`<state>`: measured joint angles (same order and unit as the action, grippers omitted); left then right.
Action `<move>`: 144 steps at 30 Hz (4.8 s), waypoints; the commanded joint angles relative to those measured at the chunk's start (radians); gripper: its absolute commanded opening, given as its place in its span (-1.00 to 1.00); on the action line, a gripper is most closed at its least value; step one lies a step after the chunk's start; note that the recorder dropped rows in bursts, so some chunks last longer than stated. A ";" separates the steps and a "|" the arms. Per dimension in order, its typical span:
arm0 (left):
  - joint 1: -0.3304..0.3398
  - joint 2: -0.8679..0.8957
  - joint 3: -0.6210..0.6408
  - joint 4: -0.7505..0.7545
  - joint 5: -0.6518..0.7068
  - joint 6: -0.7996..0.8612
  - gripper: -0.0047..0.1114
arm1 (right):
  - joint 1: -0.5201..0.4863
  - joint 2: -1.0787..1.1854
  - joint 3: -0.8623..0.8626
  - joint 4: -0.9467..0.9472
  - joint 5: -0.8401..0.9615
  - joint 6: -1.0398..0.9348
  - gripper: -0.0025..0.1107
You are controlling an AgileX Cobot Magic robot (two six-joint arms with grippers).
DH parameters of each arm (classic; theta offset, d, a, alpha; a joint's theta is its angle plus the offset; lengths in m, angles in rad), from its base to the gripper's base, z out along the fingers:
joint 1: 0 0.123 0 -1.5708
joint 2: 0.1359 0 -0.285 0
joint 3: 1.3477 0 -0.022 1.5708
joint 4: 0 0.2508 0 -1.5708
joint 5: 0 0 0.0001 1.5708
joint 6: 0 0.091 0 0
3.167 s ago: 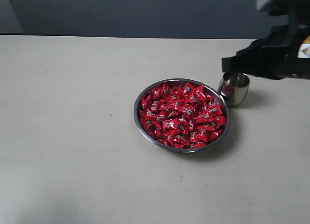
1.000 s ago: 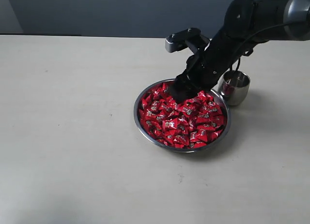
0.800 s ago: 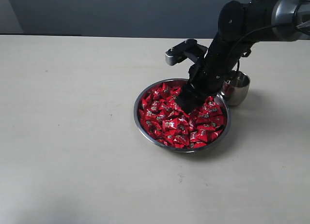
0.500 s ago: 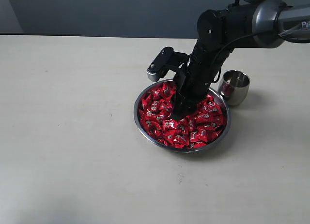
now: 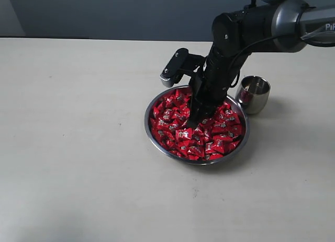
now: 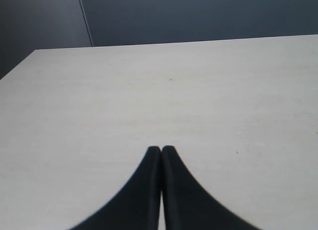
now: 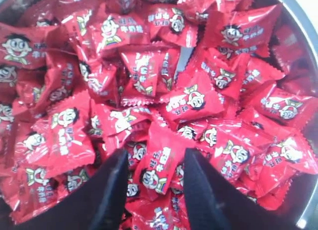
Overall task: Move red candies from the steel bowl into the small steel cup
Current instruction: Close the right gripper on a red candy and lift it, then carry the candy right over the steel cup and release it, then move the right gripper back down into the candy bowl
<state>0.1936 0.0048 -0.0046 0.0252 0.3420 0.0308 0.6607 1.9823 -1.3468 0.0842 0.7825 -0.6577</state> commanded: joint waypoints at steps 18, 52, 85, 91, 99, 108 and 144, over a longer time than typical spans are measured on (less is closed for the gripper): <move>-0.007 -0.005 0.005 0.002 -0.008 -0.001 -0.91 | 0.000 0.087 -0.006 -0.013 -0.013 0.037 -0.30; -0.007 -0.005 0.005 0.002 -0.008 -0.001 -0.91 | -0.010 -0.108 -0.054 -0.213 -0.063 0.428 -0.97; -0.007 -0.005 0.005 0.002 -0.008 -0.001 -0.91 | -0.277 -0.070 -0.054 -0.282 -0.090 0.739 -0.97; -0.007 -0.005 0.005 0.002 -0.008 -0.001 -0.91 | -0.277 -0.054 -0.054 -0.267 -0.098 0.739 -0.97; -0.007 -0.005 0.005 0.002 -0.008 -0.001 -0.91 | -0.277 -0.052 -0.054 -0.285 -0.089 0.739 -0.97; -0.007 -0.005 0.005 0.002 -0.008 -0.001 -0.91 | -0.277 -0.052 -0.054 -0.289 -0.073 0.739 -0.92; -0.007 -0.005 0.005 0.002 -0.008 -0.001 -0.91 | -0.120 -0.072 -0.054 0.063 -0.006 0.507 -0.33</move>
<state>0.1936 0.0048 -0.0046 0.0252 0.3420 0.0308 0.5031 1.9212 -1.3971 0.1322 0.7593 -0.1305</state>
